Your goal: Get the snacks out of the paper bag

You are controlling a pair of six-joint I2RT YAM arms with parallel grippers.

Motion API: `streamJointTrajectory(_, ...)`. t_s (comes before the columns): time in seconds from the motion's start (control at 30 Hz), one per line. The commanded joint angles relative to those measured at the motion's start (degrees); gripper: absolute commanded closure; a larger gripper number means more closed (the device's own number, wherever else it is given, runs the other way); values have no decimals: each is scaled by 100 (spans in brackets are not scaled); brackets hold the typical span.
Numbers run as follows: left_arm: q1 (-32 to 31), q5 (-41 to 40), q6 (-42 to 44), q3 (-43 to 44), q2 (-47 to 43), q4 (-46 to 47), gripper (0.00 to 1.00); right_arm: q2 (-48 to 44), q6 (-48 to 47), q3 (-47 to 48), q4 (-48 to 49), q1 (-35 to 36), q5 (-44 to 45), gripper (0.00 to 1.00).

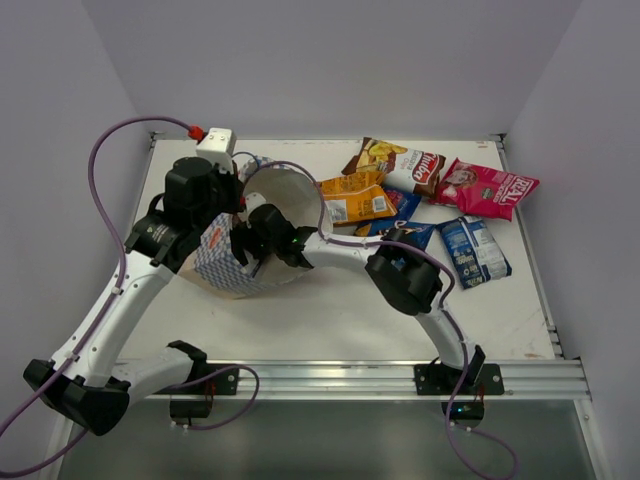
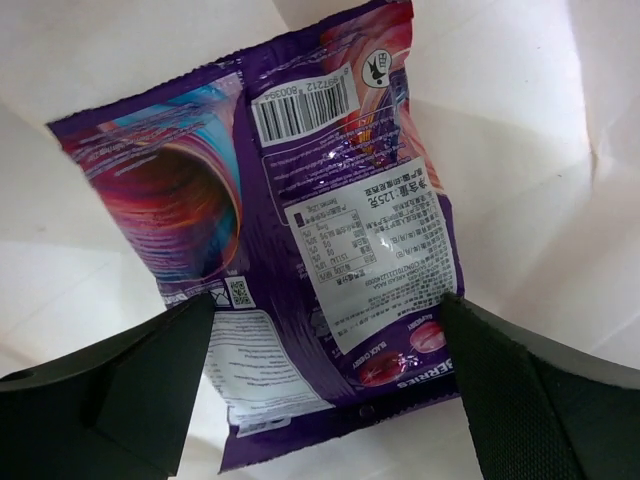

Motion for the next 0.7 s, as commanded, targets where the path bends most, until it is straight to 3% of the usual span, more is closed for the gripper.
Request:
streamJointTrajectory(0.0,-34,424,-190,129,-27,152,100,168,-369,412,266,25,-56,4)
streamJointTrajectory(0.07,-34,425,-181,120,-27,108,100,325,-386,745,-75,25,-21,6)
streamJointTrajectory(0.13,-34,442,-164,111,-36,82,100,370,-413,844,-287,25,-82,17)
streamJointTrajectory(0.17,-34,468,-155,111,-36,64,100,396,-396,870,-314,25,-91,31)
streamJointTrajectory(0.23,-34,530,-120,111,-19,56,100,493,-361,879,-341,33,-196,48)
streamJointTrajectory(0.27,-34,539,-111,111,-19,47,100,511,-343,862,-341,25,-214,65)
streamJointTrajectory(0.37,-34,486,-50,94,-27,12,100,467,-343,792,-341,33,-240,94)
streamJointTrajectory(0.4,-34,434,-41,85,-27,12,100,423,-343,774,-341,25,-249,99)
streamJointTrajectory(0.67,-34,-795,117,-12,43,-138,100,-859,-553,-138,151,25,-302,100)
